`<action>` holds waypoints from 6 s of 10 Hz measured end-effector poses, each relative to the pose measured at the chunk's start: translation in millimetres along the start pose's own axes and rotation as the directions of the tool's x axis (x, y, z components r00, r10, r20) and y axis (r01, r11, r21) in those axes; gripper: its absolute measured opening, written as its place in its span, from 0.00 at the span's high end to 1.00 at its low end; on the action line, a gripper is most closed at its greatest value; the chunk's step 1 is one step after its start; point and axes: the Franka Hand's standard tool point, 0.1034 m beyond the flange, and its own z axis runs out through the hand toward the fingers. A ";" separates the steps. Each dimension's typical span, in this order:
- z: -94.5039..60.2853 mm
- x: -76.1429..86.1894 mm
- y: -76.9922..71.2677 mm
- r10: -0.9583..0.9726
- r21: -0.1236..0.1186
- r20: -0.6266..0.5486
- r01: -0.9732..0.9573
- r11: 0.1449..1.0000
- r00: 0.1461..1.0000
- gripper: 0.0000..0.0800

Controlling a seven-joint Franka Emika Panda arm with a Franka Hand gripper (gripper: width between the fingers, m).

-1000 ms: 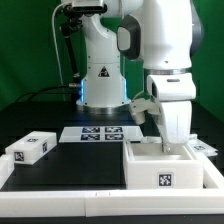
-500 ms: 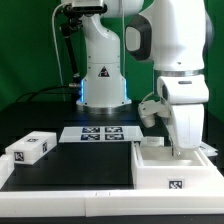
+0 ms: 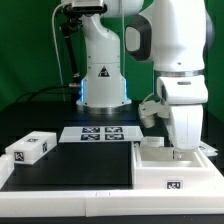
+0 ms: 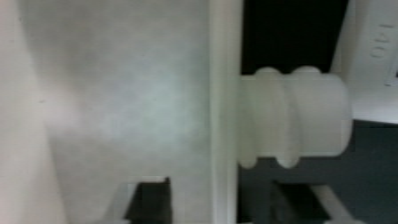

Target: Assemble cabinet

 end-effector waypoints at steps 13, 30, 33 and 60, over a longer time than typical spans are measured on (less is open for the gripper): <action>-40.9 11.9 -75.2 -0.057 -0.004 0.022 0.057 0.998 0.998 0.00; -8.4 43.6 -123.3 -0.224 -0.006 -0.042 0.224 0.975 0.974 0.00; 4.8 43.8 -133.8 -0.213 0.017 -0.052 0.215 0.977 0.976 0.00; -15.2 32.7 -126.2 -0.052 -0.019 -0.044 0.051 0.999 0.998 0.92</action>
Offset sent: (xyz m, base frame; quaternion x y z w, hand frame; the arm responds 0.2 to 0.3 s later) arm -0.0114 -0.0046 0.0149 -0.0075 -0.0033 -0.0128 0.9999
